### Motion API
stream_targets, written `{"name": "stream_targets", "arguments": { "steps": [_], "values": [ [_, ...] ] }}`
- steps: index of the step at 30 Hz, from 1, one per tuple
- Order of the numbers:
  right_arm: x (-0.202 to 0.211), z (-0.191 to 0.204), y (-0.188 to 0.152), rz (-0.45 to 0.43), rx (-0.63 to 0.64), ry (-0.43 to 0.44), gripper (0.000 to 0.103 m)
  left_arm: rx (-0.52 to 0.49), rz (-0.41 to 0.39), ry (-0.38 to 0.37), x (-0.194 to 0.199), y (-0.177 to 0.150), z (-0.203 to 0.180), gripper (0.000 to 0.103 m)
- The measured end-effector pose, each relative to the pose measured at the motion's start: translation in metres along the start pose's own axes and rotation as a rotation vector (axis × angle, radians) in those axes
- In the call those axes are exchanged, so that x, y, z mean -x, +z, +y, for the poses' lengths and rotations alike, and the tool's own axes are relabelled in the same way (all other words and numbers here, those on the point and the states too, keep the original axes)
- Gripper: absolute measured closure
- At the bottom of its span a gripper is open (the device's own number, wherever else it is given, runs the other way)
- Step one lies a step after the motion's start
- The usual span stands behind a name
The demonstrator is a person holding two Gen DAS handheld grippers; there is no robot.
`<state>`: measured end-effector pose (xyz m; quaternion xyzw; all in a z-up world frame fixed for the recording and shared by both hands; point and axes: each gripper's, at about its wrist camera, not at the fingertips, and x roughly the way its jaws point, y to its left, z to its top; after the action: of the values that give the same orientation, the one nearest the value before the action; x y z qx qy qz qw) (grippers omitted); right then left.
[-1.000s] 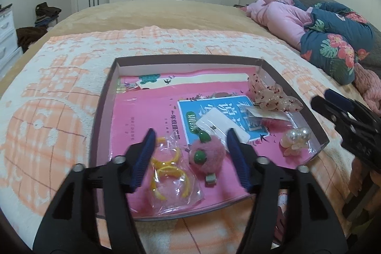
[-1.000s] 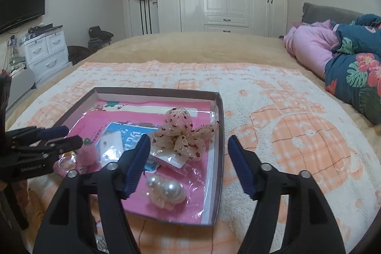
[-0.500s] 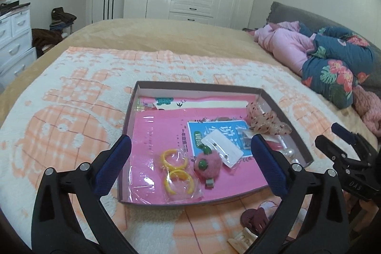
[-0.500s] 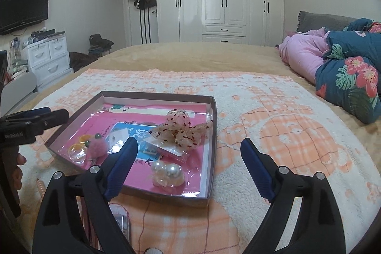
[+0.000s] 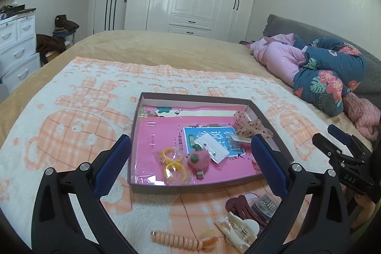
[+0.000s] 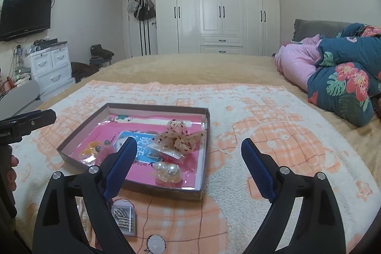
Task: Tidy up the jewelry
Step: 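Pull both tools back toward the cream claw clip and bobby pin packet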
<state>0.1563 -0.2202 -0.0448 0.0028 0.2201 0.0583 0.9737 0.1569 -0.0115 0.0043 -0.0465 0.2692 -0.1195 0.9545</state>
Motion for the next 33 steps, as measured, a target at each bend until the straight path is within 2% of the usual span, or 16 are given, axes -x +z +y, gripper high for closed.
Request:
{"name": "stream_targets", "arguments": {
  "steps": [6, 14, 23, 33],
  "values": [
    [0.021, 0.006, 0.004, -0.037, 0.013, 0.018, 0.013, -0.005, -0.019, 0.01, 0.015, -0.006, -0.001, 0.011],
    [0.038, 0.009, 0.001, -0.039, 0.023, 0.048, 0.011, -0.018, -0.018, 0.027, 0.031, -0.017, -0.001, 0.011],
    [0.049, 0.018, -0.014, -0.002, 0.071, 0.073, 0.011, -0.014, -0.02, 0.03, 0.044, -0.031, 0.0, 0.011],
    [0.05, 0.028, -0.032, 0.054, 0.101, 0.103, 0.011, -0.014, 0.02, 0.023, 0.05, -0.05, -0.002, 0.011]
  ]
}}
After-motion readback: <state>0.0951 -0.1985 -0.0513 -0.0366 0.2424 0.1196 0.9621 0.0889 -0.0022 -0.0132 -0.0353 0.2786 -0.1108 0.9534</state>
